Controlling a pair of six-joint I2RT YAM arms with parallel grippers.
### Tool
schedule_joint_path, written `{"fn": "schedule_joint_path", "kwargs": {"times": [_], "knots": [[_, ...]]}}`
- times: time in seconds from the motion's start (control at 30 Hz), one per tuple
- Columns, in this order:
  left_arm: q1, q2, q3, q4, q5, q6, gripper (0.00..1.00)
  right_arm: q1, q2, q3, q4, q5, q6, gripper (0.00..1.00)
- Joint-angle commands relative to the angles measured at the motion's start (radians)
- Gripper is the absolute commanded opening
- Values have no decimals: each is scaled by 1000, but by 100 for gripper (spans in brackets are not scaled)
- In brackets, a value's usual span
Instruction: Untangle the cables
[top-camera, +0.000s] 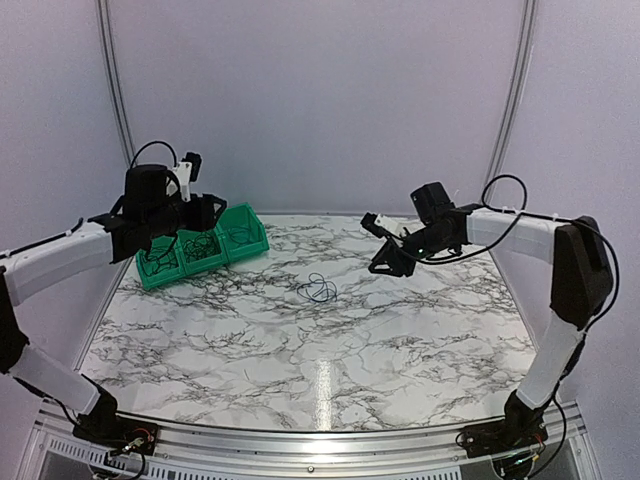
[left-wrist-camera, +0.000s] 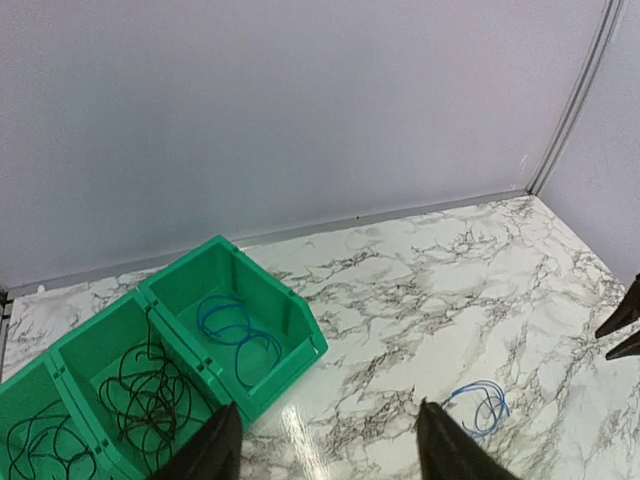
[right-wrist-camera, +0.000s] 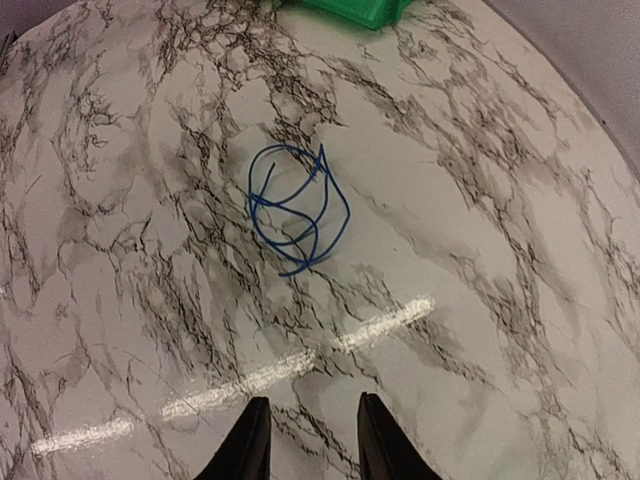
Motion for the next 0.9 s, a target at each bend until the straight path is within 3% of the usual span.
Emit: {"fn": "schedule_joint_path", "kwargs": {"times": [0.0, 0.03, 0.1, 0.27, 0.43, 0.67, 0.73, 0.87], "knots": [[-8, -91, -232, 179, -221, -128, 81, 86, 159, 180, -114, -44, 39, 32], [-1, -91, -271, 197, -367, -171, 85, 101, 201, 225, -131, -48, 51, 32], [1, -86, -309, 198, -451, -190, 86, 116, 289, 331, -171, -62, 76, 32], [-18, -93, -353, 202, -356, -198, 84, 135, 448, 511, -208, -55, 154, 35], [-36, -102, -395, 214, -159, -176, 73, 134, 553, 622, -223, -80, 197, 37], [-110, -89, -418, 233, -67, -164, 68, 152, 622, 679, -244, -144, 224, 36], [-127, -68, -413, 246, -45, -156, 67, 159, 624, 683, -239, -141, 228, 29], [-179, -19, -391, 283, 3, -124, 65, 159, 616, 686, -241, -153, 239, 1]]}}
